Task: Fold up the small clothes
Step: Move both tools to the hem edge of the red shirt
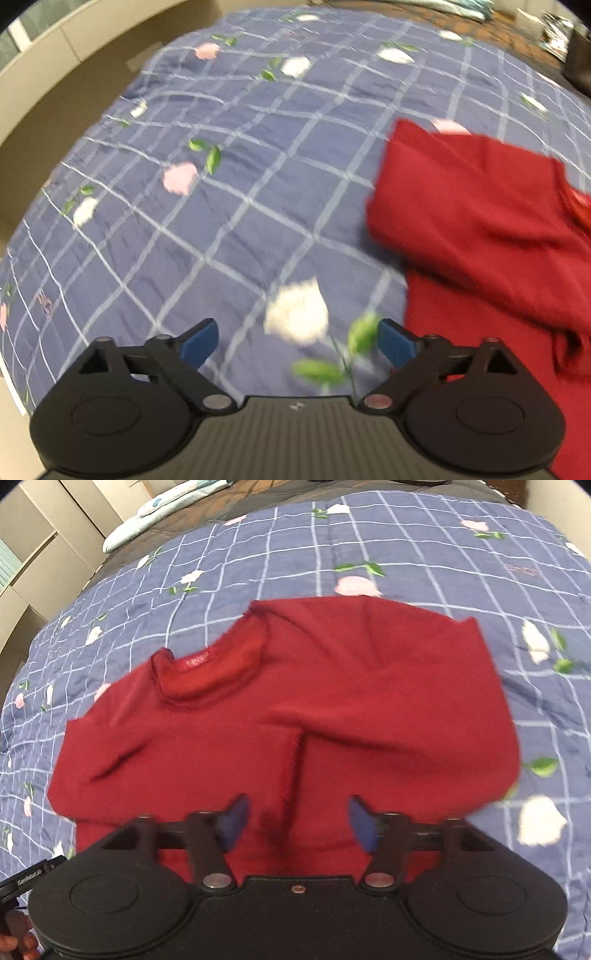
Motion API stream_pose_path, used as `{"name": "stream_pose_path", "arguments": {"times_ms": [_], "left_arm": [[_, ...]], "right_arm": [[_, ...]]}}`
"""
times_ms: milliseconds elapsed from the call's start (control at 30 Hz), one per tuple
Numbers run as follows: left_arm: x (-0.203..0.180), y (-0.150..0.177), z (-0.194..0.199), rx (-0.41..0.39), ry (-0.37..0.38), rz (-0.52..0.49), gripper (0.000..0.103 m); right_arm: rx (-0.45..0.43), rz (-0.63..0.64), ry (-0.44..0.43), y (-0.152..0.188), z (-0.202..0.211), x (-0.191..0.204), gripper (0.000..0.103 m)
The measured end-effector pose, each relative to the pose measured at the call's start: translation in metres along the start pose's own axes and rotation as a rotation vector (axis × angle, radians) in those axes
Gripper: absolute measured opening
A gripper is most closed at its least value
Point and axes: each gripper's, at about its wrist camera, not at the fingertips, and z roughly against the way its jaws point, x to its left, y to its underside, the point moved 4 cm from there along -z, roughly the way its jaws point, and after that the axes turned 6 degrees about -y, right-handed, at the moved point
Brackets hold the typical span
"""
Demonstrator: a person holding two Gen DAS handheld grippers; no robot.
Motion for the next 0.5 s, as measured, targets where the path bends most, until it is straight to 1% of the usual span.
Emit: {"name": "stream_pose_path", "arguments": {"times_ms": [100,167,267,333,500], "left_arm": [[0.001,0.025,0.008,0.031,0.039,-0.051,0.101],[0.003,0.043,0.011,0.068,0.059,-0.091,0.101],[0.007,0.069,0.017,0.105,0.070,-0.138,0.102],[0.011,0.086,0.020,0.144,0.075,-0.168,0.102],[0.020,0.124,0.029,0.207,0.092,-0.212,0.102]], "right_arm": [[0.007,-0.015,0.017,0.027,0.014,-0.015,0.091],[0.037,-0.049,0.027,0.054,0.024,-0.031,0.095],[0.090,-0.103,0.044,0.096,0.036,-0.052,0.097],[0.123,-0.140,0.045,0.120,0.044,-0.064,0.098],[0.220,-0.209,0.012,0.181,0.063,-0.085,0.100]]}}
